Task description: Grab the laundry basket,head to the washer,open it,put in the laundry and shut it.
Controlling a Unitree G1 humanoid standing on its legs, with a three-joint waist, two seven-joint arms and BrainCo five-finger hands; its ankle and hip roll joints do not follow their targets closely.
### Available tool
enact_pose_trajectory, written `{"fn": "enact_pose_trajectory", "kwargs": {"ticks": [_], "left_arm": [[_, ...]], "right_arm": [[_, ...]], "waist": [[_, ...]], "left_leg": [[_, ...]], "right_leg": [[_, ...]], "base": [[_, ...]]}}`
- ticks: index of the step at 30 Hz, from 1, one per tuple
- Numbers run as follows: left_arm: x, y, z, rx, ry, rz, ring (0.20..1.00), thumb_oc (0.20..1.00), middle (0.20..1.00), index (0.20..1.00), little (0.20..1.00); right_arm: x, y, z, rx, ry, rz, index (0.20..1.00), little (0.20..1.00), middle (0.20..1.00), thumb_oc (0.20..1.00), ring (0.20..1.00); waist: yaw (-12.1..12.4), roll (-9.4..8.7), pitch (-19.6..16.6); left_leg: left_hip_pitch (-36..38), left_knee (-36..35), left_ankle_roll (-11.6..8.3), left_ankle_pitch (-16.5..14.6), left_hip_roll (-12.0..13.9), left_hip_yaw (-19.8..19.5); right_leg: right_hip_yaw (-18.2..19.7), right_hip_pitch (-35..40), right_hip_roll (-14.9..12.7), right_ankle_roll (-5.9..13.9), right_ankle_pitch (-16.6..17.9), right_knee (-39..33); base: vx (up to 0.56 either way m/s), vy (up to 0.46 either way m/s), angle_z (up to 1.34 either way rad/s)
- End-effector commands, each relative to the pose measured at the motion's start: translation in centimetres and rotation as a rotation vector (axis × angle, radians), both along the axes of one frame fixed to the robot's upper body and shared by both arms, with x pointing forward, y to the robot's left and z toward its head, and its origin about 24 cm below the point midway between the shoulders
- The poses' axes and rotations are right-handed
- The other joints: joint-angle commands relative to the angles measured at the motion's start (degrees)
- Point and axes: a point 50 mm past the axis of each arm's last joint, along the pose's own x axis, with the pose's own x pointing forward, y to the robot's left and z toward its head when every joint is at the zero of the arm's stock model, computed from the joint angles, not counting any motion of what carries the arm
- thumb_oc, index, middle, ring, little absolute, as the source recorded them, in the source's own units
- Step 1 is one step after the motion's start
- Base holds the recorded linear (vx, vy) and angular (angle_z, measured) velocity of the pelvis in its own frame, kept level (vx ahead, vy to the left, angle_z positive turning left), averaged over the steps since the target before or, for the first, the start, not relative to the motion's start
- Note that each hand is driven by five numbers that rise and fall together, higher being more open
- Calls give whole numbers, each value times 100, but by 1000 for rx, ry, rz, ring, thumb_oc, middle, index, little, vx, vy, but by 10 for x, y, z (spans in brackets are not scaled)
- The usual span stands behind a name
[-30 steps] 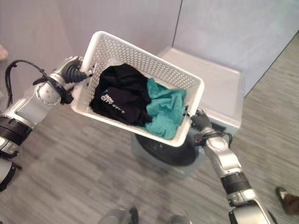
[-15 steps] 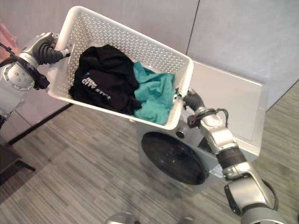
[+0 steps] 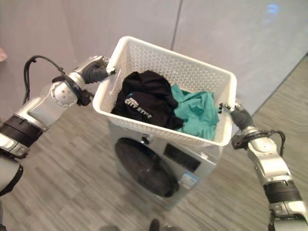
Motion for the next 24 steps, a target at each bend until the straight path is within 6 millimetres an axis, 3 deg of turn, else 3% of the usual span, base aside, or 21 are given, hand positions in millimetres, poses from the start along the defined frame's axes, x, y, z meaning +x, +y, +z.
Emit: {"fn": "enact_pose_trajectory", "kwargs": {"ticks": [1,2,3,4,6,9,15,19,21,24], "left_arm": [[-5,52,70,-91,-215,199,200,200,200,200,200],[-5,53,70,-91,-217,199,200,200,200,200,200],[-4,55,70,-90,-212,203,200,200,200,200,200],[-4,58,71,-87,-213,217,200,200,200,200,200],[-2,60,72,-76,-199,231,200,200,200,200,200],[0,60,67,-77,-188,229,200,200,200,200,200],[0,63,60,-66,-161,233,200,200,200,200,200],[0,60,59,-75,-160,219,200,200,200,200,200],[0,50,57,-80,-158,178,200,200,200,200,200],[-1,47,51,-74,-147,162,200,200,200,200,200]], "right_arm": [[-1,-50,29,-43,-58,-221,200,200,200,200,200],[0,-49,30,-43,-59,-220,200,200,200,200,200],[2,-50,31,-49,-59,-223,200,200,200,200,200],[5,-48,32,-52,-61,-221,200,200,200,200,200],[13,-48,36,-68,-52,-224,200,200,200,200,200],[15,-41,25,-53,-37,-213,200,200,200,200,200],[11,-25,-4,-26,29,-172,200,200,200,200,200],[-4,-23,-13,-10,22,-154,200,200,200,200,200],[-28,-34,-26,4,37,-183,200,200,200,200,200],[-44,-38,-39,15,68,-193,200,200,200,200,200]], "waist": [[254,336,188],[244,316,186],[305,349,214],[382,395,256],[406,529,255],[416,589,104],[418,594,-95],[330,578,-81],[231,531,-59],[208,483,-45]], "left_leg": [[23,-2008,176,855,-384,253],[45,-2091,181,918,-404,263],[-21,-2604,95,1131,-483,133],[-135,-3039,70,1191,-659,-81],[-148,-3452,-5,1256,-760,-291],[-52,-3171,-62,1290,-787,-121],[358,-3266,117,1072,-885,195],[383,-3323,165,1037,-898,280],[321,-3327,164,1035,-896,270],[279,-3311,171,1021,-884,235]], "right_leg": [[168,781,-648,793,-741,-267],[162,765,-667,792,-731,-265],[159,802,-663,792,-784,-221],[181,839,-656,778,-872,-163],[188,922,-599,825,-1084,-13],[206,1052,-715,879,-1203,75],[404,1011,-1046,1065,-1301,392],[367,941,-1113,1118,-1296,382],[310,904,-1100,1120,-1303,347],[300,867,-1066,1117,-1298,328]], "base": [[122,41,20],[109,66,12],[108,69,-3],[153,99,1],[254,158,-8],[276,174,-28],[227,169,-42],[36,41,-18],[1,-3,6],[-5,-19,21]]}}
